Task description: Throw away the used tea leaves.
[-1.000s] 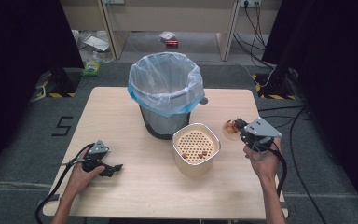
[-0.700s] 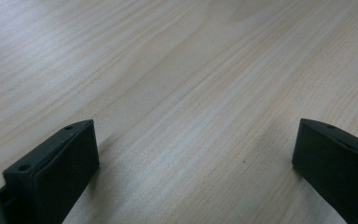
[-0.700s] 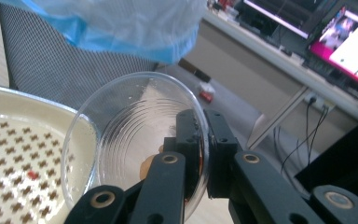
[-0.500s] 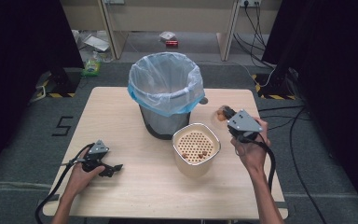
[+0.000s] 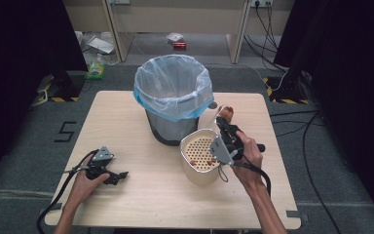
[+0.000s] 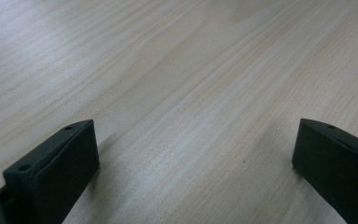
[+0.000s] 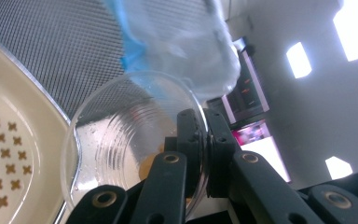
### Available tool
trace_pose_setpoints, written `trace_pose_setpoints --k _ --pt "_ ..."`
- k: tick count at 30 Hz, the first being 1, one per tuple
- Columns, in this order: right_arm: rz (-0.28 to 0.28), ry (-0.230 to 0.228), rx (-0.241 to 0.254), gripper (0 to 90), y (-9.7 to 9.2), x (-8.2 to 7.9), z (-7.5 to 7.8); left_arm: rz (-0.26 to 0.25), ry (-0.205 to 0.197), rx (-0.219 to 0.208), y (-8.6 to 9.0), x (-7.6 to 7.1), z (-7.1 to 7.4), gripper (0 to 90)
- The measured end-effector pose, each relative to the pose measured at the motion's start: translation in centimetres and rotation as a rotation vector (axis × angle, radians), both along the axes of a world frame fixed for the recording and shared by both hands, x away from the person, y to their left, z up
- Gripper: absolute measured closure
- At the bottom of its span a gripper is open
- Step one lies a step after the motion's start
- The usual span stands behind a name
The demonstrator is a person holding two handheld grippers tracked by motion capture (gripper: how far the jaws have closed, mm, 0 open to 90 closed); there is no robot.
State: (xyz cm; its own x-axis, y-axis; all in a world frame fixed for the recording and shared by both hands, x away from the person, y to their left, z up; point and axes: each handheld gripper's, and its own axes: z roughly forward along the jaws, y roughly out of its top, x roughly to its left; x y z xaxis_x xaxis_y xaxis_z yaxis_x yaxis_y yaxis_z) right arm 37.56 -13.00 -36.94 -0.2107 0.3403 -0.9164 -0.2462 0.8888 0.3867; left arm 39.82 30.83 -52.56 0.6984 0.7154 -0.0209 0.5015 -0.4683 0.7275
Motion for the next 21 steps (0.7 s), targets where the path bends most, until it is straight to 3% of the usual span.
trace_pose_setpoints --k 2,4,6,8,10,11,15,16,19,21 --pt "-0.005 -0.063 -0.070 87.5 0.5 -0.6 -0.8 0.000 0.000 0.000 0.0 0.0 0.0 0.0" --pt "0.010 -0.078 -0.068 87.4 0.8 -1.0 -1.6 0.000 0.000 0.000 0.0 0.0 0.0 0.0" --pt "0.003 -0.106 -0.112 87.5 1.2 -1.1 -2.2 0.000 0.000 0.000 0.0 0.0 0.0 0.0" --pt "0.008 -0.117 -0.116 87.5 1.4 -1.2 -2.6 0.000 -0.001 0.000 0.0 0.0 0.0 0.0" --pt "0.001 -0.149 -0.121 87.7 1.5 -1.3 -2.9 0.000 0.000 0.000 0.0 0.0 0.0 0.0" --pt "0.001 -0.187 -0.146 87.7 1.6 -1.5 -3.0 0.000 -0.001 0.000 0.0 0.0 0.0 0.0" --pt "0.004 -0.219 -0.180 87.8 2.0 -1.6 -3.1 0.000 -0.001 0.000 0.0 0.0 0.0 0.0" --pt "0.003 -0.237 -0.213 87.7 2.2 -1.6 -3.3 0.000 -0.001 0.000 0.0 0.0 0.0 0.0" --pt "-0.001 -0.256 -0.208 87.9 2.3 -1.7 -3.5 0.000 -0.001 0.000 0.0 0.0 0.0 0.0" --pt "0.002 -0.256 -0.272 87.8 2.8 -1.7 -4.1 0.000 -0.001 0.000 0.0 0.0 0.0 0.0"
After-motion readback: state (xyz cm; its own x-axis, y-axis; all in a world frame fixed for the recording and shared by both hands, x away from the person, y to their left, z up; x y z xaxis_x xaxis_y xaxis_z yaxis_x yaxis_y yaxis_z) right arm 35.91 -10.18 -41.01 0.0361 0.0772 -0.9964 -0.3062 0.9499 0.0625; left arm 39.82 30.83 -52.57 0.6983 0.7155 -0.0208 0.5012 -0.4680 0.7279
